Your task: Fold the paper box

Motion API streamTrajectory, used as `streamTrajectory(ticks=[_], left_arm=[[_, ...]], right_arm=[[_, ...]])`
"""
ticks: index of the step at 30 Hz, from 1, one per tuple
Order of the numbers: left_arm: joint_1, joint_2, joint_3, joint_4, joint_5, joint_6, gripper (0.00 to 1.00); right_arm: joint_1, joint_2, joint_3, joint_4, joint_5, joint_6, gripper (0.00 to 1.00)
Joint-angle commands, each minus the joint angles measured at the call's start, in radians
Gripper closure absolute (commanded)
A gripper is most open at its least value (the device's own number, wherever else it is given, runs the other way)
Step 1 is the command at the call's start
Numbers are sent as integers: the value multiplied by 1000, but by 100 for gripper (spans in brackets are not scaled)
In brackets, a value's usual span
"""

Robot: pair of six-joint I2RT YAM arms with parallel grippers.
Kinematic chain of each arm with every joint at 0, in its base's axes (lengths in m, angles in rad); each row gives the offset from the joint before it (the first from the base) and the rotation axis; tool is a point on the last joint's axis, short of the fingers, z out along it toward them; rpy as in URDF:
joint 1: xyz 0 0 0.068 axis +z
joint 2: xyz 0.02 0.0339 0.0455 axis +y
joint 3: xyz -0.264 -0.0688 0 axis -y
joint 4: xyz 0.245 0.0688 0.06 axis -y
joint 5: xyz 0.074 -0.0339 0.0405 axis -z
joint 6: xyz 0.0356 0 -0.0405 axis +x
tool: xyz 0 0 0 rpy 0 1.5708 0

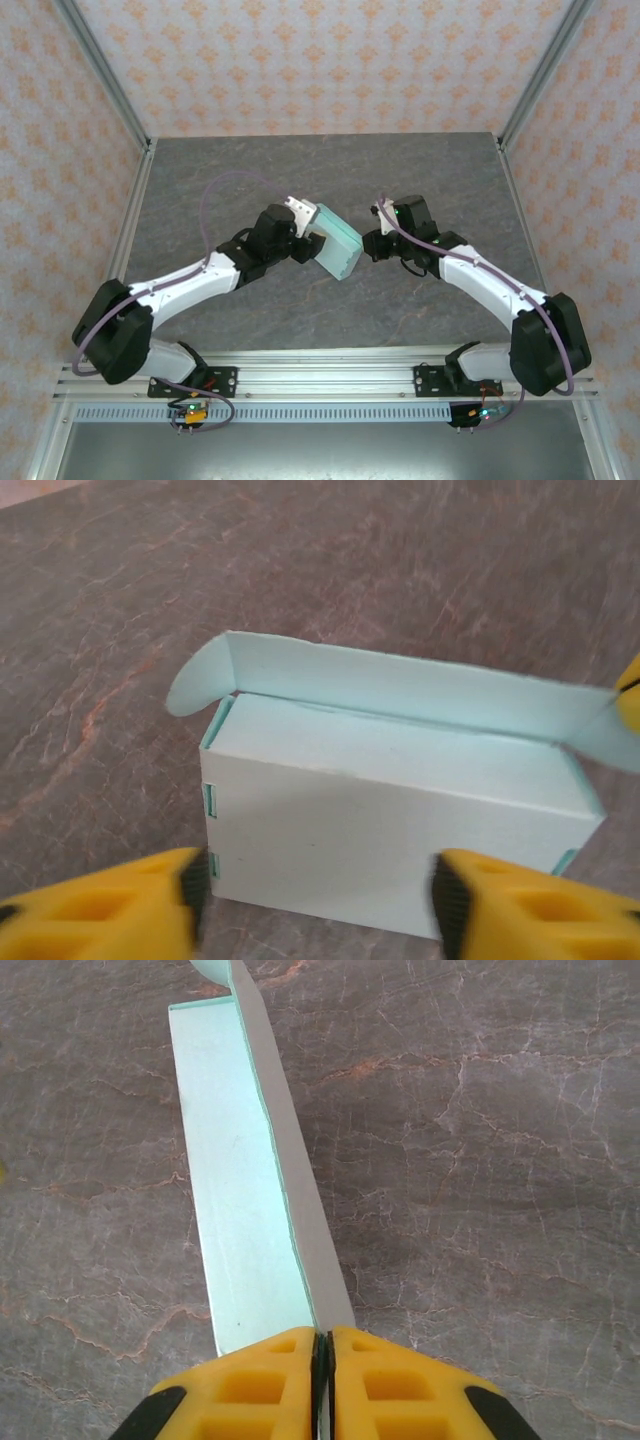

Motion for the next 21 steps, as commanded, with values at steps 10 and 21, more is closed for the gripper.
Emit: streamTrajectory(ticks=[10, 21], left_arm=[[94, -107, -49, 88, -50, -82, 22], [94, -1, -66, 145, 30, 7, 28]], right_arm=[[58, -70, -17, 19, 117, -248, 94], [65, -71, -23, 24, 136, -284, 95]])
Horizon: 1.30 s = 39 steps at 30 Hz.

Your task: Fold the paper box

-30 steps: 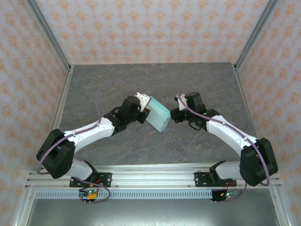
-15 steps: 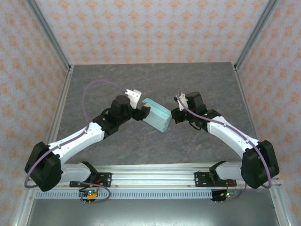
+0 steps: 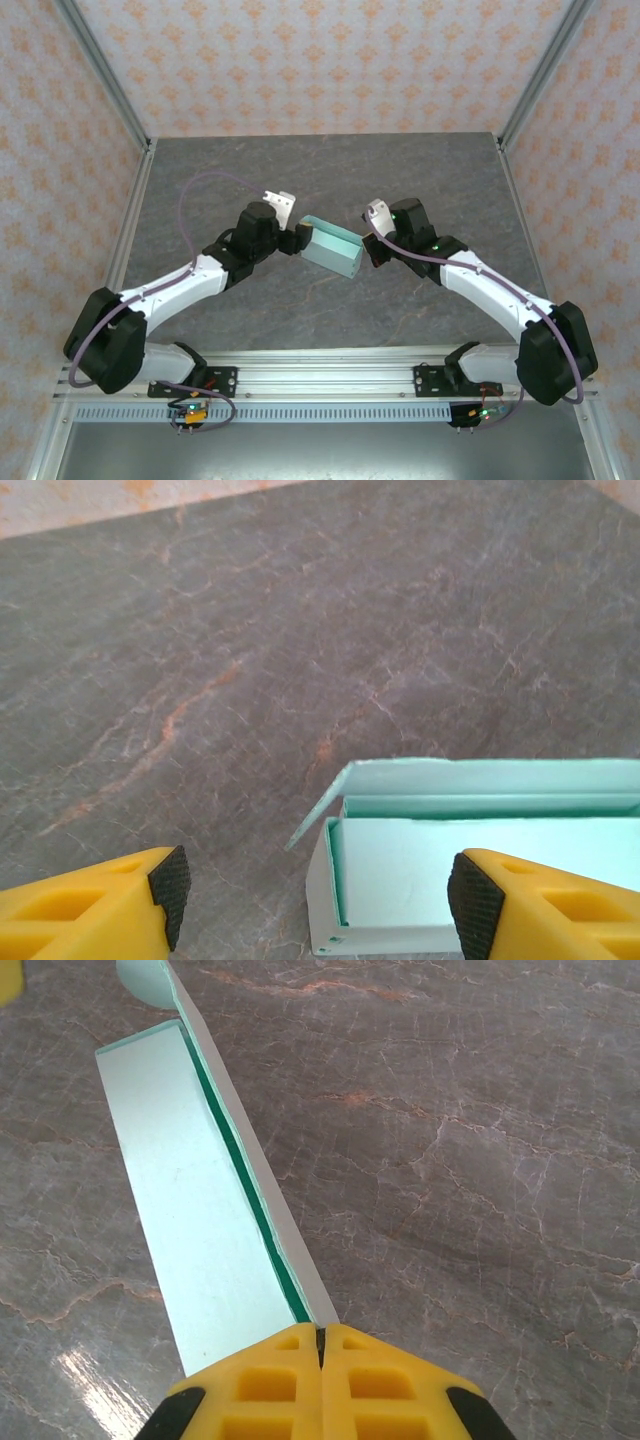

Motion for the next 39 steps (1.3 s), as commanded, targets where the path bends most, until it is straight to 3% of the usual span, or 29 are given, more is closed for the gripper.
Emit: streamTrajectory(ticks=[1, 6, 14, 20, 24, 27, 31, 36, 39], left_arm=[[1, 17, -5, 69, 12, 61, 28], [8, 60, 13, 113, 10, 106, 24], [16, 74, -40, 188, 5, 62, 18], [23, 37, -29, 141, -32, 78, 11], [28, 57, 4, 110, -31, 119, 18], [41, 87, 22, 117, 10, 122, 32], [53, 132, 76, 79, 88, 133, 37], [64, 168, 133, 7, 169, 173, 51], [67, 163, 138, -8, 203, 178, 43]], right_arm=[[7, -26, -16, 23, 13, -31, 95], [7, -28, -23, 24, -9, -37, 95], [21, -33, -27, 26, -29, -52, 95], [22, -19, -23, 16, -29, -50, 95], [21, -13, -22, 12, -27, -49, 95], [21, -15, -21, 8, -28, -48, 95], [23, -15, -18, 6, -29, -46, 95], [22, -19, -18, 3, -31, -45, 95], [22, -21, -18, 2, -29, -46, 95]])
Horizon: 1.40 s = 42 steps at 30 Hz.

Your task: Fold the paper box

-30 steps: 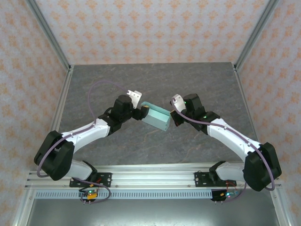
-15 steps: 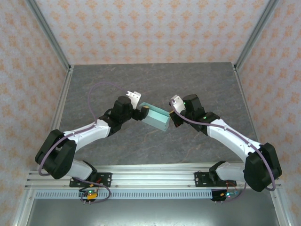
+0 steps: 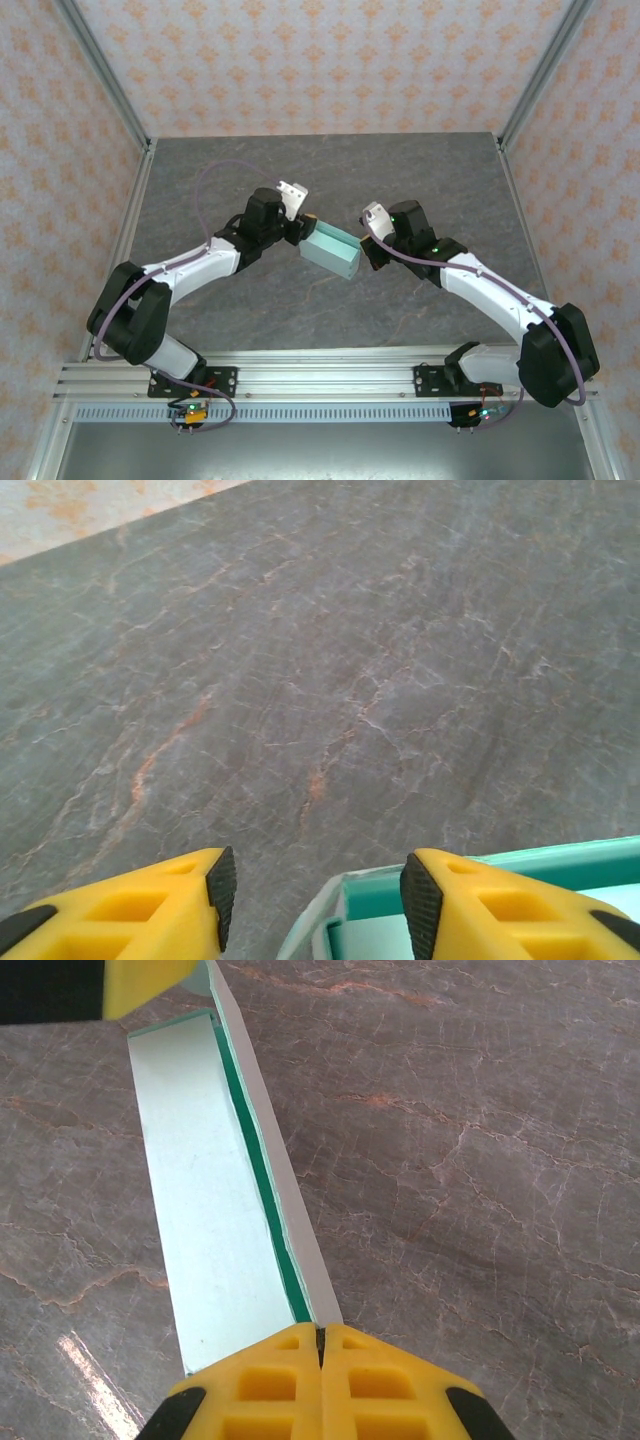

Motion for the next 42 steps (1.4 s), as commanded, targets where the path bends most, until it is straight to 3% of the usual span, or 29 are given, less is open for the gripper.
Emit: streamTrajectory(ticks=[1, 6, 12, 24, 29, 35, 38, 42], left_arm=[[15, -10, 18, -47, 61, 25, 37], [74, -56, -50, 40, 154, 9, 9], [124, -102, -160, 162, 267, 61, 7], [140, -23, -112, 149, 347, 167, 41], [140, 14, -84, 149, 367, 181, 44], [140, 52, -37, 107, 395, 213, 58], [145, 73, -12, 87, 435, 227, 78], [146, 63, -20, 91, 460, 218, 85]], right_arm=[[7, -8, -5, -3, -8, -10, 95], [7, -8, -2, -6, -8, -12, 95], [8, -8, -7, -7, -11, -12, 96], [7, -4, 1, -19, -22, -14, 96], [7, -4, 4, -22, -23, -14, 96], [7, -3, 7, -22, -26, -14, 96], [7, -3, 7, -22, -26, -14, 96], [7, -5, 6, -24, -23, -12, 96]])
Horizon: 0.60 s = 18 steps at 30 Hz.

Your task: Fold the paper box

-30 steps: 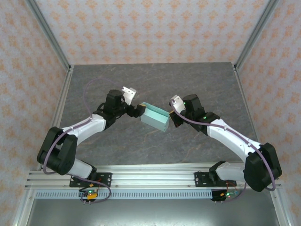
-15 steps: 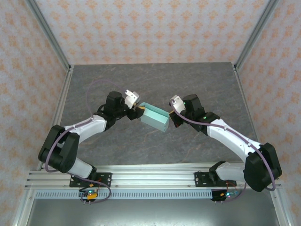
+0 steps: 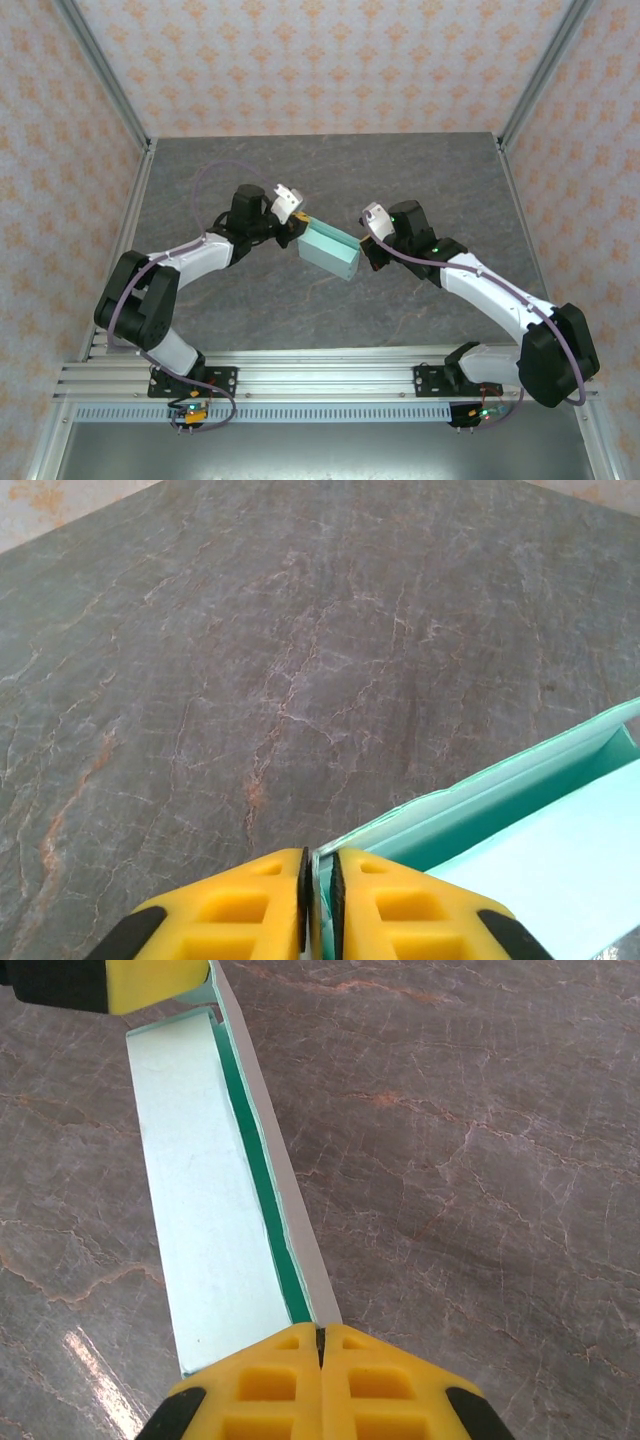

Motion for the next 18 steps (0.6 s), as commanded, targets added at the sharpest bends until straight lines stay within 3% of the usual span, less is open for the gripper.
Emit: streamTrajectory(ticks=[1, 8, 12, 18], left_arm=[[7, -16, 12, -16, 47, 10, 85], [6, -54, -26, -26, 34, 11, 95], [3, -60, -36, -8, 21, -62, 100], [-70, -98, -86, 34, -130, -184, 98]], right_arm=[[6, -5, 6, -17, -11, -12, 96], [7, 1, 8, -9, -12, -8, 96], [7, 2, 9, -5, -17, 5, 95], [32, -3, 19, 16, 23, 154, 92]])
